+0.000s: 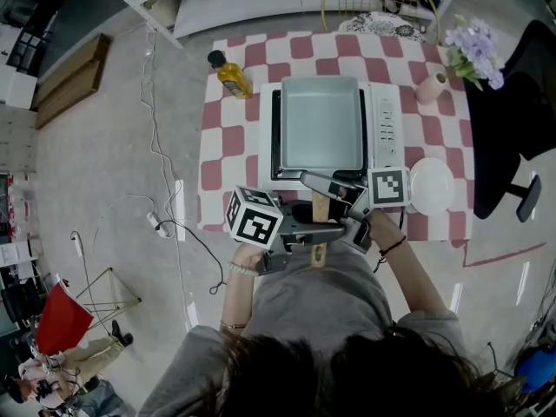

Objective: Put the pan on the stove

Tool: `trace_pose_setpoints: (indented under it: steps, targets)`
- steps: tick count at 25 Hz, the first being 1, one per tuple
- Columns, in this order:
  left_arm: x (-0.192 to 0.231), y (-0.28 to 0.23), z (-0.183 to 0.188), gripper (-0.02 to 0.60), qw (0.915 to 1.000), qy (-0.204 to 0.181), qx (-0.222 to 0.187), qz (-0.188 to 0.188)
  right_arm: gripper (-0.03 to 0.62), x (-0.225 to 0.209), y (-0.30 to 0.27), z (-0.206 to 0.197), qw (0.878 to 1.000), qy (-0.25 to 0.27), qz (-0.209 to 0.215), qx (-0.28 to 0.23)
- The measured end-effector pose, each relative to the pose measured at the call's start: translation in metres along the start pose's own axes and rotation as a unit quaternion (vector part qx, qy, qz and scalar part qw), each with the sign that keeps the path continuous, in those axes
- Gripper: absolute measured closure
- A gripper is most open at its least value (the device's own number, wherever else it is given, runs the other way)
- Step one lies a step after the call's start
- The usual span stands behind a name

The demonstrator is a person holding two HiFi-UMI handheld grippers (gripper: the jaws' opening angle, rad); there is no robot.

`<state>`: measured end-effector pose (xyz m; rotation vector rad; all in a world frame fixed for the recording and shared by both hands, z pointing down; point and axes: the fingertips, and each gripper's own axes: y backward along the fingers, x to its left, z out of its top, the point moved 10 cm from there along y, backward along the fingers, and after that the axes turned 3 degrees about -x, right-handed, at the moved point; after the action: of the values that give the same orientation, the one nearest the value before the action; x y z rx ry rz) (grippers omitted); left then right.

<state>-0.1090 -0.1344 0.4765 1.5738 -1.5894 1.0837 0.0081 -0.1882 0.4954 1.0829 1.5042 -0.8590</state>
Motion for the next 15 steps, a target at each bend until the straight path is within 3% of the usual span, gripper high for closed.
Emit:
trace_pose_setpoints:
  steps: [9, 15]
  targets:
    - [-0.006, 0.003, -0.004, 0.319, 0.9998, -0.005, -0.013, 0.015, 0.333, 0.001, 0.002, -0.003, 1.0, 0.001, 0.001, 0.002]
    - [-0.009, 0.012, -0.008, 0.302, 0.9985, -0.01, -0.027, 0.047, 0.319, 0.004, 0.007, -0.005, 1.0, -0.002, -0.003, 0.002]
